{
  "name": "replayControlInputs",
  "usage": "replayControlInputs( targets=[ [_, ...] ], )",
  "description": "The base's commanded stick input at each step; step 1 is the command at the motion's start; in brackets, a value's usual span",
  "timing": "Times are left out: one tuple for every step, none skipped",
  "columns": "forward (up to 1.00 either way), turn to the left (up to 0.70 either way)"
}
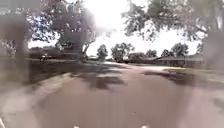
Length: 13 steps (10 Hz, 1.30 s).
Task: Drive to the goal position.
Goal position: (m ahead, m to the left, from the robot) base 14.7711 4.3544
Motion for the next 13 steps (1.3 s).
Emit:
replayControlInputs(
  targets=[
    [1.00,0.00],
    [1.00,0.00],
    [1.00,0.00],
    [1.00,0.01],
    [1.00,0.02],
    [1.00,0.02],
    [1.00,0.02],
    [1.00,0.03],
    [1.00,0.04],
    [1.00,0.03],
    [1.00,0.01],
    [1.00,0.00],
    [1.00,0.00]
  ],
)
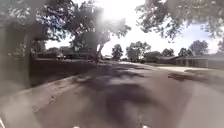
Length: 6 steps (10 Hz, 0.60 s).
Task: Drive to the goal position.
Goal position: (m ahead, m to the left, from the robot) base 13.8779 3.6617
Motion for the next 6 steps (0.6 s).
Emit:
replayControlInputs(
  targets=[
    [1.00,0.01],
    [1.00,-0.02],
    [1.00,-0.25],
    [1.00,-0.29],
    [1.00,-0.15],
    [1.00,-0.05]
  ],
)
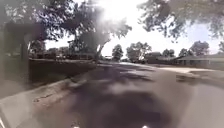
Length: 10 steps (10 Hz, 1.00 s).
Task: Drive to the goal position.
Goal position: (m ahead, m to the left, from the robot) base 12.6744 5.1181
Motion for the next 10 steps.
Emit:
replayControlInputs(
  targets=[
    [1.00,0.00],
    [1.00,0.00],
    [1.00,0.00],
    [1.00,0.00],
    [1.00,0.00],
    [1.00,0.00],
    [1.00,0.00],
    [1.00,0.00],
    [1.00,0.00],
    [1.00,0.00]
  ],
)
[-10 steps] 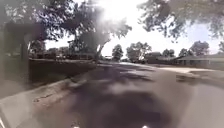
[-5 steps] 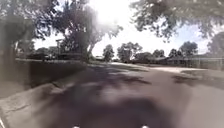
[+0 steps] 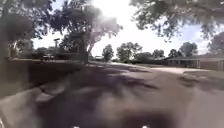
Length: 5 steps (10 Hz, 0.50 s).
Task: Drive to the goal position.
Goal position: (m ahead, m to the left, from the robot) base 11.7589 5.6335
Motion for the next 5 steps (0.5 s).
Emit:
replayControlInputs(
  targets=[
    [1.00,0.00],
    [1.00,0.00],
    [1.00,0.00],
    [1.00,0.00],
    [1.00,0.00]
  ],
)
